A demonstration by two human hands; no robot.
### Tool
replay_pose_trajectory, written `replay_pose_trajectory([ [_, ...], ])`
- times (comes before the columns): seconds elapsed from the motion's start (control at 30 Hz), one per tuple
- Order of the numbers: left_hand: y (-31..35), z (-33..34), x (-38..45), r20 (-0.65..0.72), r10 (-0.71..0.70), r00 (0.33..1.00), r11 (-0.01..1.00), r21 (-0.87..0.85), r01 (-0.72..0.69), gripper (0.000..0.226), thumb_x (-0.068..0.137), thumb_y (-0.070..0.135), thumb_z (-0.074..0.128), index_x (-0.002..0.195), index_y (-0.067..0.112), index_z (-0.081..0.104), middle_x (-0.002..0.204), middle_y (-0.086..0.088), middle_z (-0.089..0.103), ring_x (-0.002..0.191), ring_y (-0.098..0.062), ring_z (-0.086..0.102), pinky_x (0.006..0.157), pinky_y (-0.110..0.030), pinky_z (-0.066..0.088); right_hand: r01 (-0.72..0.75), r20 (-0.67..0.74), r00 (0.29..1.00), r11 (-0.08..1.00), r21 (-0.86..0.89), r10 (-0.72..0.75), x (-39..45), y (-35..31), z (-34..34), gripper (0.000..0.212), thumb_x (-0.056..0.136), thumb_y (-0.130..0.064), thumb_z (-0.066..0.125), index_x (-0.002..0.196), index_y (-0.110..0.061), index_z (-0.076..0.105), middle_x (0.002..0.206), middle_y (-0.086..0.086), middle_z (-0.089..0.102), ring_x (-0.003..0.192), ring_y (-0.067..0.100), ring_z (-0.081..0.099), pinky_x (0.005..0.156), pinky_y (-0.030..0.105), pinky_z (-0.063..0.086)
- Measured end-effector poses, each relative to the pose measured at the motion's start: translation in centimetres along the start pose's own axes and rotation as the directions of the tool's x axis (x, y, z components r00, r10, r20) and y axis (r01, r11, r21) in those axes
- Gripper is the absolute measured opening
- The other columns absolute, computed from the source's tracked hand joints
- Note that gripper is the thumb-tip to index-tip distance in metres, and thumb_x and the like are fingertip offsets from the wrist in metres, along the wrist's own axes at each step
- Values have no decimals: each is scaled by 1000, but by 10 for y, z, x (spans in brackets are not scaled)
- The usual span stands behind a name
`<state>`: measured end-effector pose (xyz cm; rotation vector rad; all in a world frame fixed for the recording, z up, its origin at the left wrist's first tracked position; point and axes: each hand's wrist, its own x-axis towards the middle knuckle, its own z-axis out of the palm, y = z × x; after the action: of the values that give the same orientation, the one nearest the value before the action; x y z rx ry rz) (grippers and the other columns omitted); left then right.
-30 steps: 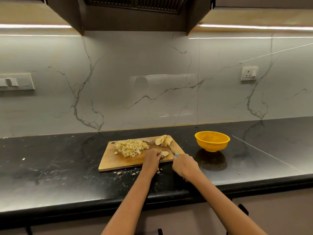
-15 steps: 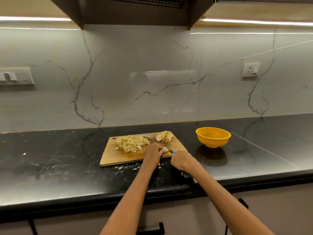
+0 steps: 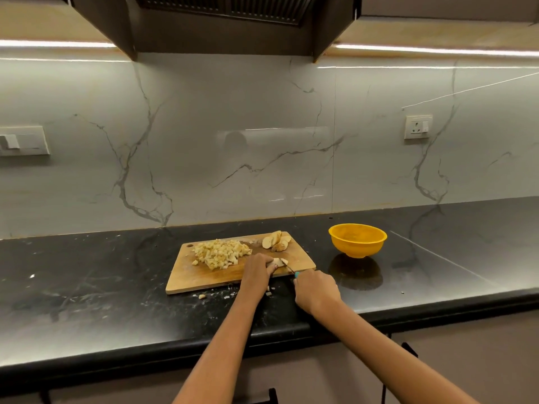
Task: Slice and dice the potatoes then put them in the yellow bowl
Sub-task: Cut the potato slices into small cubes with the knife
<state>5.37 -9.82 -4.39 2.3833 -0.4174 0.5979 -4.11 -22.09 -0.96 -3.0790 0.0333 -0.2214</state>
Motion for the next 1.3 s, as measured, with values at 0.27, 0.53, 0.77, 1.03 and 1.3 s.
replay_pose_trajectory([
  [0.27, -2, -1, 0, -40, -12, 999, 998, -65, 9, 20, 87, 16, 63, 101, 4, 71, 102, -7, 71, 96, -18, 62, 78, -22, 38, -106, 43, 994, 943, 316, 98, 12, -3, -3, 41, 101, -31, 35, 122, -3, 56, 125, 15, 59, 115, 30, 56, 91, 33, 45],
  [0.53, -5, 1, 0, -20, -29, 999, 997, -68, 27, 21, 87, 19, 63, 102, 8, 72, 99, -5, 71, 92, -16, 62, 80, -24, 42, -104, 83, 993, 940, 324, 81, 12, -9, -2, 41, 101, -32, 35, 117, -2, 57, 117, 15, 62, 105, 29, 62, 88, 36, 49],
  [0.77, 0, -5, 2, 10, -9, 1000, 999, -32, 10, 17, 84, 14, 63, 68, 11, 69, 70, -10, 68, 67, -19, 60, 69, -36, 43, -75, 133, 990, 966, 249, 42, 25, -25, -10, 34, 97, -17, 40, 123, -2, 56, 125, 15, 58, 114, 31, 56, 89, 35, 45],
  [1.03, 5, -7, -3, -33, -4, 999, 1000, 8, 4, 18, 87, 18, 62, 73, 11, 71, 74, -13, 69, 63, -16, 55, 74, -35, 47, 56, 55, 997, 997, -57, -53, 4, -18, 0, 28, 96, -11, 45, 120, -5, 58, 121, 12, 60, 108, 27, 60, 78, 32, 48],
  [1.3, 1, -7, -4, -53, -106, 993, 993, -64, 103, 29, 88, 17, 63, 113, 5, 66, 115, -8, 66, 109, -18, 58, 92, -23, 36, -70, -45, 996, 979, 190, 79, -3, 5, -2, 39, 102, -31, 35, 119, -4, 58, 120, 12, 62, 110, 27, 60, 85, 33, 48],
])
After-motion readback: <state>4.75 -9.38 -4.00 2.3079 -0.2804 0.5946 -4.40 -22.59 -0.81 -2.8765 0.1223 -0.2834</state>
